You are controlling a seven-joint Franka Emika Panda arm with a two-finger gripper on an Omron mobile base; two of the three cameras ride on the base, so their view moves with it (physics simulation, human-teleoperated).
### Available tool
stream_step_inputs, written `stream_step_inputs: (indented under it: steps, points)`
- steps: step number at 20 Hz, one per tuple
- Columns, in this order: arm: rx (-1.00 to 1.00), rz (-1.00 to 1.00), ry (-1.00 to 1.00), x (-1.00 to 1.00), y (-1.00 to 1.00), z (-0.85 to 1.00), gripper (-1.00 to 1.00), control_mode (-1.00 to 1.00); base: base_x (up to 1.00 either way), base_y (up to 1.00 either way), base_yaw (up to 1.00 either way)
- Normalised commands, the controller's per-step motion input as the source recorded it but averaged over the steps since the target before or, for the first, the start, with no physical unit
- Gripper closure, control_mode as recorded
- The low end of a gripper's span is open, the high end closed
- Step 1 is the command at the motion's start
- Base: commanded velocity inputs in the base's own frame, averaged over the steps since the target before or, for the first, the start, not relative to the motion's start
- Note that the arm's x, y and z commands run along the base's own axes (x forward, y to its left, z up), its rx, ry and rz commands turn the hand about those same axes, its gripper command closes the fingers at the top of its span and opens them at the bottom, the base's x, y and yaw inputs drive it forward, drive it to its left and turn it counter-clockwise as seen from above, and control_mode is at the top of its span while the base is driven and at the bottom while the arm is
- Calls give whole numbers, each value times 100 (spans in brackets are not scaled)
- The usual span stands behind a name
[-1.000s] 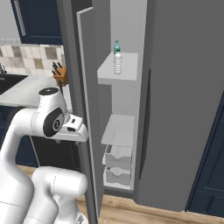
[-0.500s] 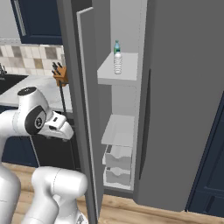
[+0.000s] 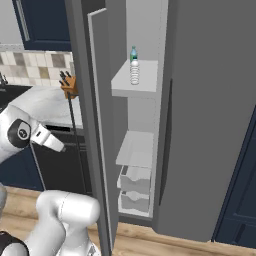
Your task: Take the bottled waters from the counter and place them in the freezer to freeze. Close the freezer door after placing the bottles.
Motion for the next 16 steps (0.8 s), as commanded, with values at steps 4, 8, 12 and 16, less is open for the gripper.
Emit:
stream_step_inputs:
  steps: [4, 8, 12, 16]
  points:
    - [-25, -32, -37, 98, 41, -1, -100, -100, 0, 0, 0]
    - [-20, -34, -21, 81, 37, -18, -100, -100, 0, 0, 0]
    - [-8, -32, -10, 46, 4, -29, -100, -100, 0, 0, 0]
    - [0, -22, -10, 21, -24, -4, -100, -100, 0, 0, 0]
